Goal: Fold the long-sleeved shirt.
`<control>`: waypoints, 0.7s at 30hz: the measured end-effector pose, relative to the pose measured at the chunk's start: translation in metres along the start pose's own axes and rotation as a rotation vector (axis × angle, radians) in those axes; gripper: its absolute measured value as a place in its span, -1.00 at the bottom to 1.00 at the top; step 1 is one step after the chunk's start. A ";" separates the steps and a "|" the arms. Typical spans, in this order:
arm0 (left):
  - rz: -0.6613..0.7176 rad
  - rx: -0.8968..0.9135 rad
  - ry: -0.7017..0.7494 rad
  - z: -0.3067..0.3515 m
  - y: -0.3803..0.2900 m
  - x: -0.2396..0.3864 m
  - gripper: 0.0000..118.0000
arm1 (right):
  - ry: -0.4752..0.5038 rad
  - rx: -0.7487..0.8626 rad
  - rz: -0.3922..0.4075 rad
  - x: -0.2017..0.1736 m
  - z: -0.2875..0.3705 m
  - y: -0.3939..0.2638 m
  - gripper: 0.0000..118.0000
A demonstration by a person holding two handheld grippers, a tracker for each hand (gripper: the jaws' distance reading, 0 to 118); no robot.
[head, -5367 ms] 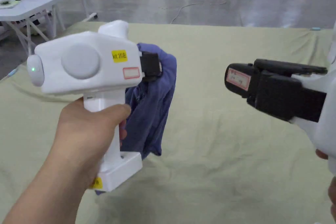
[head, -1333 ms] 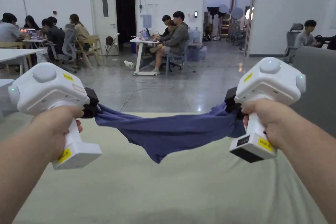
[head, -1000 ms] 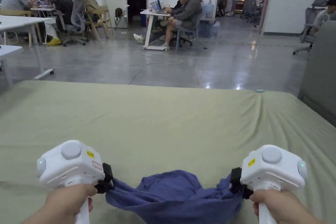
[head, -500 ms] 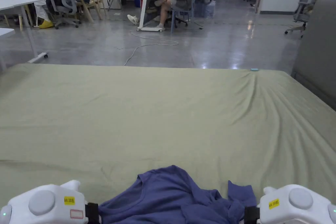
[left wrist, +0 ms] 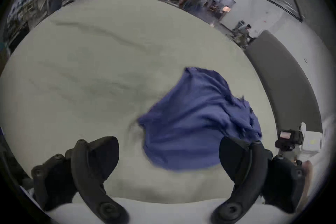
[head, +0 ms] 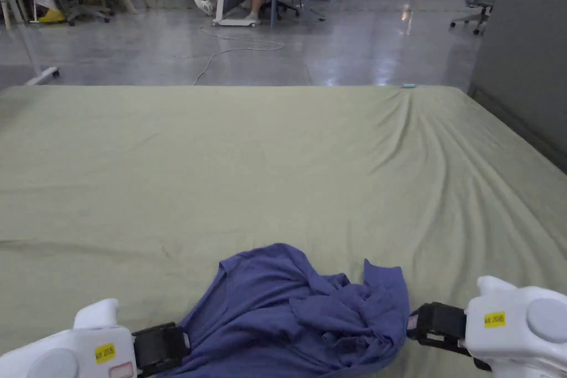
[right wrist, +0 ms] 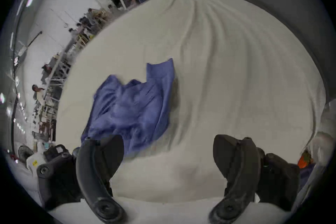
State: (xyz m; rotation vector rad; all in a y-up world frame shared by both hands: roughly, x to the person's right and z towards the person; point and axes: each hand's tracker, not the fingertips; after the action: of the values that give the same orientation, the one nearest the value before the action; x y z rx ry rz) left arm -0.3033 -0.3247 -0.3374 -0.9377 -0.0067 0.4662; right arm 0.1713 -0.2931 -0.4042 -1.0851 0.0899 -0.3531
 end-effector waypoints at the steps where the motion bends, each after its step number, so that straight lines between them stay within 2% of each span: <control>1: -0.018 -0.043 -0.017 0.005 -0.011 0.004 0.78 | 0.016 -0.006 0.027 0.000 0.008 -0.016 0.59; 2: -0.042 -0.104 -0.030 0.010 -0.027 0.009 0.37 | 0.021 -0.013 0.045 0.000 0.017 -0.037 0.26; 3: -0.062 -0.130 -0.051 0.012 -0.042 0.013 -0.72 | 0.024 -0.011 0.062 0.000 0.022 -0.058 -0.65; 4: -0.079 -0.140 -0.087 0.014 -0.054 0.016 -1.00 | 0.024 -0.008 0.083 -0.002 0.024 -0.073 -1.00; 6: -0.116 -0.167 -0.062 0.009 -0.081 0.030 -1.00 | -0.013 -0.062 0.142 -0.005 0.020 -0.105 -1.00; 8: -0.177 -0.237 -0.114 -0.003 -0.081 0.041 -1.00 | 0.048 -0.075 0.143 -0.009 0.020 -0.123 -1.00; 12: -0.227 -0.081 -0.113 -0.022 -0.011 0.070 -1.00 | 0.059 -0.057 0.189 -0.023 0.023 -0.119 -1.00; 13: -0.246 -0.037 -0.087 -0.031 0.011 0.076 -0.74 | 0.063 -0.042 0.200 -0.027 0.025 -0.116 -1.00; 14: -0.290 0.012 -0.060 -0.046 0.036 0.084 -0.01 | 0.075 -0.026 0.212 -0.029 0.027 -0.110 -1.00; 15: -0.295 0.025 -0.019 -0.064 0.063 0.090 0.97 | 0.084 -0.012 0.219 -0.033 0.029 -0.107 -1.00; 17: -0.269 0.057 0.014 -0.098 0.104 0.094 0.99 | 0.094 0.002 0.212 -0.039 0.029 -0.105 -1.00; 21: -0.242 -0.054 0.101 -0.186 0.164 0.105 0.99 | 0.109 -0.019 0.204 -0.040 0.020 -0.103 -1.00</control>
State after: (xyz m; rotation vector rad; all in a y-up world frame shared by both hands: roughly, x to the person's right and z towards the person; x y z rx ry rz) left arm -0.2332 -0.3463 -0.5964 -0.9979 -0.0410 0.1949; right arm 0.1138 -0.3065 -0.3085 -1.0648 0.2996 -0.2279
